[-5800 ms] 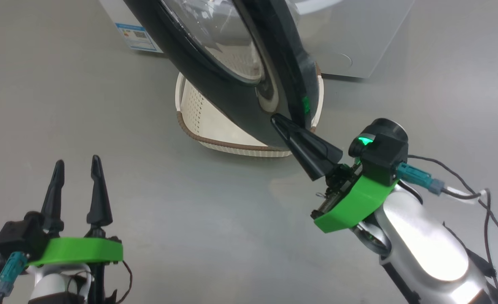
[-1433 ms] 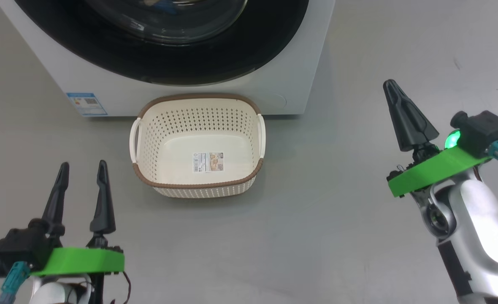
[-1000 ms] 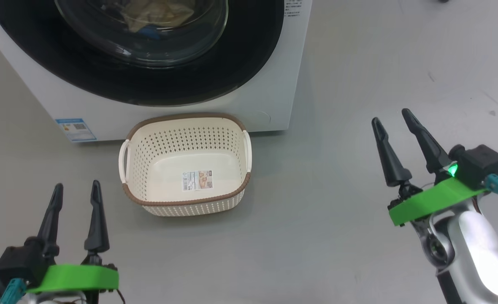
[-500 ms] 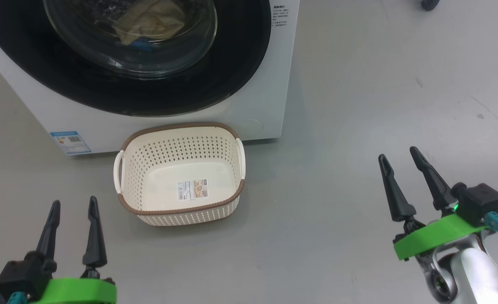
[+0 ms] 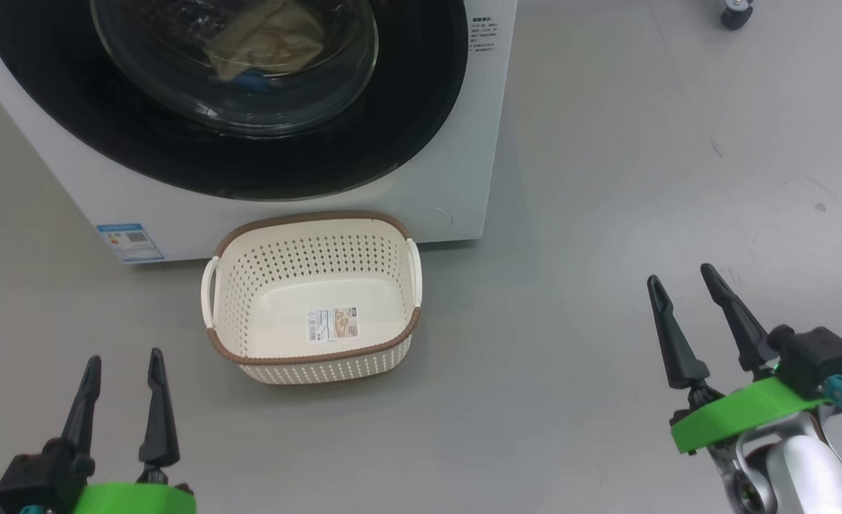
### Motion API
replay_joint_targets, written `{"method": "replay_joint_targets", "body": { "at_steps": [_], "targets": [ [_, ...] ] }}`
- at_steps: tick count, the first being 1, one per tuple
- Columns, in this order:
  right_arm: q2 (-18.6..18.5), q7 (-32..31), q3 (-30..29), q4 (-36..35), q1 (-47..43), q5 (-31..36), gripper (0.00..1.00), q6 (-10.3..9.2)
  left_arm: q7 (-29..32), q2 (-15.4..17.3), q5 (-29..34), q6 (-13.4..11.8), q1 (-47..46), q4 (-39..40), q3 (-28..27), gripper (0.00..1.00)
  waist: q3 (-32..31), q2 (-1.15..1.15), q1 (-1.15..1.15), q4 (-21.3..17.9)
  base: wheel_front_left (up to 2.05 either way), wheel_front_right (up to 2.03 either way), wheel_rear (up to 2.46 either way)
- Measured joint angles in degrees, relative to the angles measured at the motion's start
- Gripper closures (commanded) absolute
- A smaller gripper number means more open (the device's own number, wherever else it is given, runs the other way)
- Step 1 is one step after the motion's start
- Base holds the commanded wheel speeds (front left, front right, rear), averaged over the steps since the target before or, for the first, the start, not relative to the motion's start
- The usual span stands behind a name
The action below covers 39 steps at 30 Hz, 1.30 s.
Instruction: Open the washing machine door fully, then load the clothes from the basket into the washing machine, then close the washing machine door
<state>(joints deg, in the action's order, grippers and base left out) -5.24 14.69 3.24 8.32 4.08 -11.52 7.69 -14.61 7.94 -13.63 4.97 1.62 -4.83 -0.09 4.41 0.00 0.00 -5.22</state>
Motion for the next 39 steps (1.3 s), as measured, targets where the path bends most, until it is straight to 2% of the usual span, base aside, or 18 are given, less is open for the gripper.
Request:
{"method": "replay_joint_targets", "body": {
  "at_steps": [39],
  "targets": [
    [0.32,0.0,-0.6,0.32,-0.21,0.01,0.0,0.0,0.0,-0.01,0.0,-0.24,0.07,0.02,0.36,0.0,-0.55,0.0,0.0,1.96,0.0,0.0,0.0]
  ]
}}
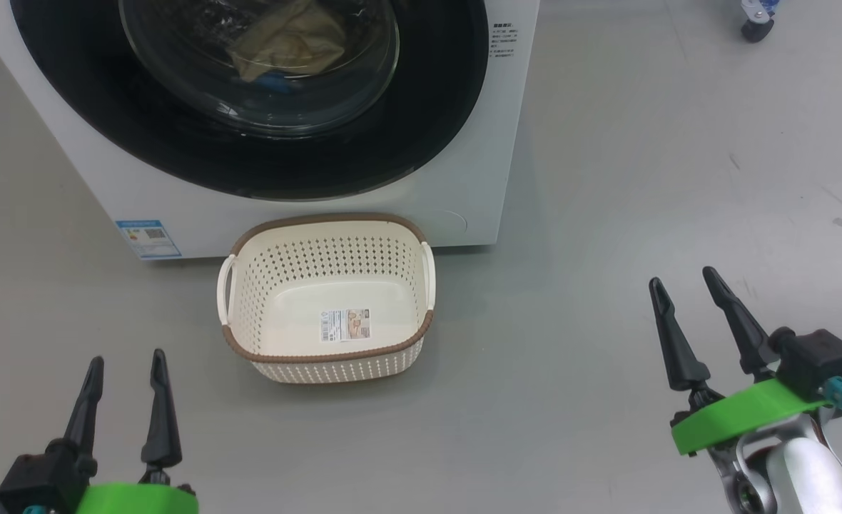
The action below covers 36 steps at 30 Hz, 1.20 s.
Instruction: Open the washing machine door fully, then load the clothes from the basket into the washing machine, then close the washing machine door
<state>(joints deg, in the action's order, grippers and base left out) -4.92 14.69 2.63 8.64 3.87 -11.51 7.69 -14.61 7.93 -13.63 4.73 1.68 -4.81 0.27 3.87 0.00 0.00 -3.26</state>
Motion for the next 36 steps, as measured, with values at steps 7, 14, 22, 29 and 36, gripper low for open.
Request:
{"method": "replay_joint_targets", "body": {
  "at_steps": [7,14,22,29,36],
  "targets": [
    [0.18,-0.09,0.19,1.38,-0.23,-0.01,1.0,0.01,0.05,-0.38,-0.01,0.01,0.06,-1.34,0.16,1.0,0.26,0.0,0.0,0.07,0.0,0.0,0.0],
    [0.89,-0.63,0.88,5.17,-3.69,-2.15,1.0,0.01,0.76,-1.86,-2.05,0.01,1.76,-5.41,0.7,1.0,0.13,0.0,0.0,0.19,0.0,0.0,0.0],
    [0.89,-1.53,0.66,5.15,-3.47,-7.64,1.0,0.01,2.12,-1.96,-7.08,0.2,1.72,-5.55,0.47,1.0,-0.12,0.0,0.01,0.39,0.0,0.0,0.0],
    [0.88,-2.69,0.21,5.2,-3.46,-12.89,1.0,0.01,3.55,-2.15,-12.05,0.26,1.6,-5.88,0.14,1.0,-0.38,0.0,0.01,0.58,0.0,0.0,0.0],
    [0.88,-3.78,-0.31,5.27,-3.44,-18.22,1.0,0.01,4.64,-2.35,-16.95,0.35,0.94,-6.17,-0.08,1.0,-0.63,0.0,0.01,0.78,0.0,0.0,0.0]
  ]
}}
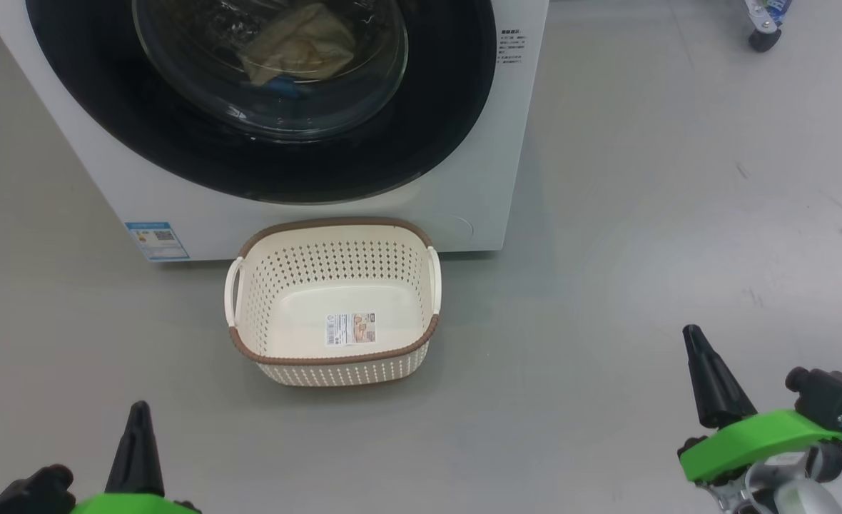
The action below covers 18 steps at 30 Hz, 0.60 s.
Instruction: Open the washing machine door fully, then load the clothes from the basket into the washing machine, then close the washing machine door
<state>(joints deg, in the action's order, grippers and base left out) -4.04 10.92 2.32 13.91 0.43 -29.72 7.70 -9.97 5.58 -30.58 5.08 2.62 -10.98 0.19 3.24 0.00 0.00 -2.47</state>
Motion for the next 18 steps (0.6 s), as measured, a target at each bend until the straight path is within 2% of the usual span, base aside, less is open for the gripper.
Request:
{"method": "replay_joint_targets", "body": {
  "at_steps": [18],
  "targets": [
    [0.0,-2.66,-1.05,0.27,0.31,-11.21,1.0,0.0,2.94,-0.65,-10.66,0.43,-0.64,-0.75,-0.76,1.0,-0.53,0.0,0.0,0.43,0.0,0.0,0.0]
  ]
}}
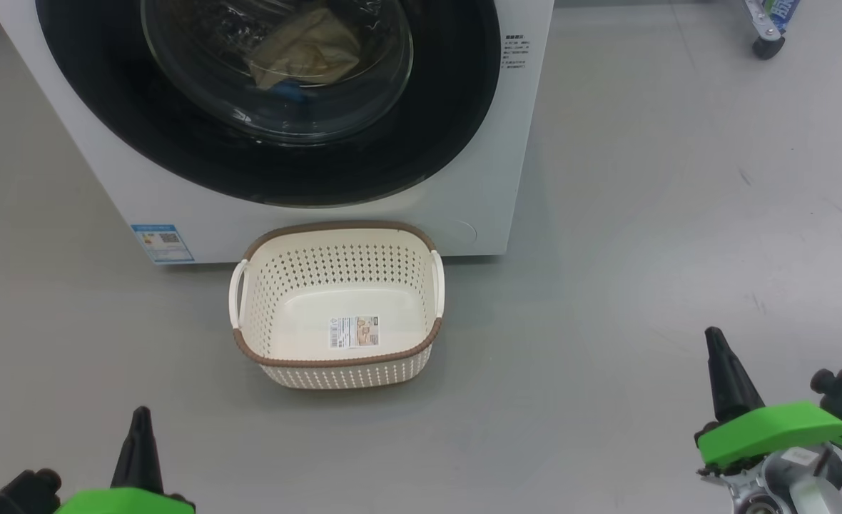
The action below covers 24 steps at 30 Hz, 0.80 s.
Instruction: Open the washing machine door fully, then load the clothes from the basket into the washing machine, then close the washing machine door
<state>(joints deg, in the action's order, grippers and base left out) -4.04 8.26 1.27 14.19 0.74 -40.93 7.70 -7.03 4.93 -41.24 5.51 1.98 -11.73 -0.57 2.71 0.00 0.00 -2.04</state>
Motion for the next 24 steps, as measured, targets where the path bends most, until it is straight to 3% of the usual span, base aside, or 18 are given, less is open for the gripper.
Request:
{"method": "replay_joint_targets", "body": {
  "at_steps": [24],
  "targets": [
    [0.0,-3.85,-1.98,0.35,0.88,-16.11,1.0,-0.01,4.09,-0.73,-15.47,0.52,-1.76,-1.22,-1.15,1.0,-0.78,0.0,0.0,0.63,0.0,0.0,0.0]
  ]
}}
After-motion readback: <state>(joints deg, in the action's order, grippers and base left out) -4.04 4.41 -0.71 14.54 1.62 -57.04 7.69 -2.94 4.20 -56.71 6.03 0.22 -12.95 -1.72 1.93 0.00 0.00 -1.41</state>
